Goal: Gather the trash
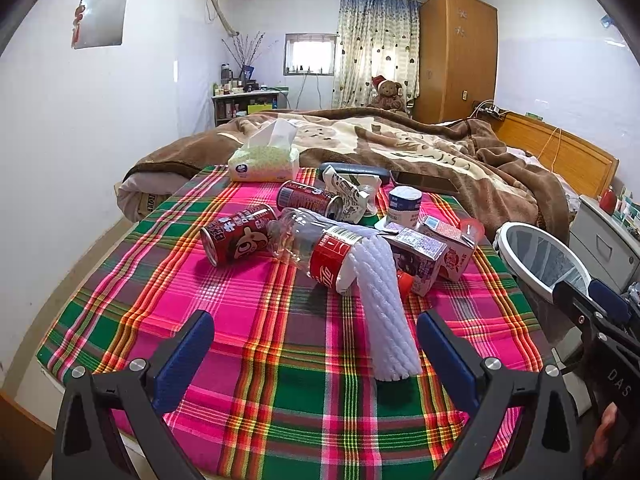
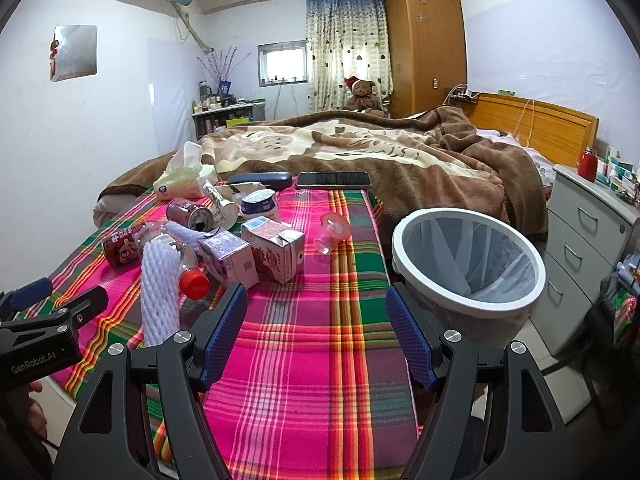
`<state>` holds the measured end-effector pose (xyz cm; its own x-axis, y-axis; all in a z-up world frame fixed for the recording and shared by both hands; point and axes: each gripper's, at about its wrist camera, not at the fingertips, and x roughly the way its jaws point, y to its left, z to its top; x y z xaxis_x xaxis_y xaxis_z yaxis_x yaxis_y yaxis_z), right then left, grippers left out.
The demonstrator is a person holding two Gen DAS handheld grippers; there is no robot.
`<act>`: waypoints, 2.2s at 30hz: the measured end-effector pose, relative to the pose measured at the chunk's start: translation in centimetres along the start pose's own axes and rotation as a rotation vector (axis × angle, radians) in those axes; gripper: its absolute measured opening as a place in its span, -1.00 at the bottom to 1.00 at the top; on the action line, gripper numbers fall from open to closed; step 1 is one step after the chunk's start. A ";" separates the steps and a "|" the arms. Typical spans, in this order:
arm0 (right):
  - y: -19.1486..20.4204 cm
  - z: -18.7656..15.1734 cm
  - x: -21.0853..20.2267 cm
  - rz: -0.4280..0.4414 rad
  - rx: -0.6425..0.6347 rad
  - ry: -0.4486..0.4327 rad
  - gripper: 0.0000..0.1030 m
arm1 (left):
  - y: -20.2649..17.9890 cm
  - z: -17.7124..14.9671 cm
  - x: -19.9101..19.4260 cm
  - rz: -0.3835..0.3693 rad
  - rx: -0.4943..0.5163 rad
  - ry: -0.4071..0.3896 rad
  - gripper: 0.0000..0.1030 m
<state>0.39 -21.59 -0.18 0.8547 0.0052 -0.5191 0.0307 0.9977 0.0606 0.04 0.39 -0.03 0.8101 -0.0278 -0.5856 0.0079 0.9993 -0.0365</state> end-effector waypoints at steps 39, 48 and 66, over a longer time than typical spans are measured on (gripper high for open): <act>1.1 4.1 12.9 0.346 -0.203 0.223 0.11 | -0.1 1.0 10.3 -0.144 -0.084 0.266 -0.19; 1.8 4.2 13.3 0.353 -0.219 0.256 -0.03 | 2.5 1.9 10.6 -0.121 -0.136 0.260 -0.18; 0.2 3.8 11.0 0.301 -0.097 0.202 -0.19 | 2.3 3.0 8.5 -0.183 -0.127 0.211 -0.36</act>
<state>11.73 -21.60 -2.61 0.6984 0.3025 -0.6486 -0.2639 0.9513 0.1595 8.70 2.48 -2.69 0.6626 -0.2247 -0.7145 0.0579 0.9665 -0.2502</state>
